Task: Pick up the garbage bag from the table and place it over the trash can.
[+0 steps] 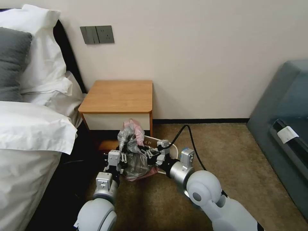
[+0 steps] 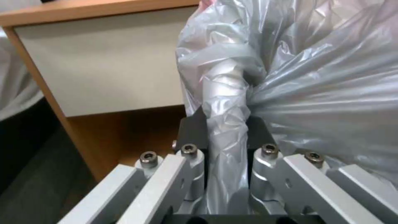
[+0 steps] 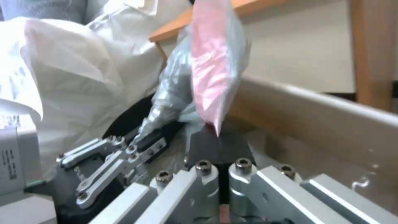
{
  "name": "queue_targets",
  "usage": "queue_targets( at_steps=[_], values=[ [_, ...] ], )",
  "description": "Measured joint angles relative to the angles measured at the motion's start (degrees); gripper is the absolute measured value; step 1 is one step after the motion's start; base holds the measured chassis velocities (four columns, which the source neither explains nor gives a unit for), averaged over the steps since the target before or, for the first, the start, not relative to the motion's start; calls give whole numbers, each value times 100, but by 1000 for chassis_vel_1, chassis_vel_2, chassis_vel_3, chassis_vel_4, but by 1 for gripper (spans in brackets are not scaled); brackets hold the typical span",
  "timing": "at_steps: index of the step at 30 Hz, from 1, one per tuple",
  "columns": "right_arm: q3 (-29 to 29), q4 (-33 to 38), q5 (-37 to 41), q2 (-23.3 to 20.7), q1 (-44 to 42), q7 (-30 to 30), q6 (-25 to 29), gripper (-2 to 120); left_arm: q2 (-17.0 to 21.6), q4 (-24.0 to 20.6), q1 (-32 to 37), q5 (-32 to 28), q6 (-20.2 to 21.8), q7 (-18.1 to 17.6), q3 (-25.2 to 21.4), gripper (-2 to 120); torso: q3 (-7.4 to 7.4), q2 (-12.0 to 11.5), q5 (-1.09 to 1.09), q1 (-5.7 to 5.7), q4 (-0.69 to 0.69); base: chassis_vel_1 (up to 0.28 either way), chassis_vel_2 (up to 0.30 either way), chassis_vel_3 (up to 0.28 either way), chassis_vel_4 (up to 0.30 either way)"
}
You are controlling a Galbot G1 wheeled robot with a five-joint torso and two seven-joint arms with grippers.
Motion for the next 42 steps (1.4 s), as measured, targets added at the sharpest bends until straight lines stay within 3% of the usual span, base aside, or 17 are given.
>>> queue_targets(
  at_steps=[18, 27, 33, 42],
  values=[
    [893, 242, 227, -177, -170, 153, 0, 0, -159, -52, -71, -1108, 46, -116, -268, 11, 0, 0, 0, 0, 0, 0, 0, 0, 0],
    [1278, 235, 651, -349, -17, 194, -164, 0, -166, -47, -115, -1116, 49, -47, -334, 11, 0, 0, 0, 0, 0, 0, 0, 0, 0],
    [1517, -72, 1010, -711, 370, 32, -478, 0, -164, 9, -80, -611, -166, 345, -333, 11, 0, 0, 0, 0, 0, 0, 0, 0, 0],
    [1522, -495, 1156, -1014, 676, -204, -738, 0, -164, 0, -37, -499, -433, 685, -375, 11, 0, 0, 0, 0, 0, 0, 0, 0, 0]
  ],
)
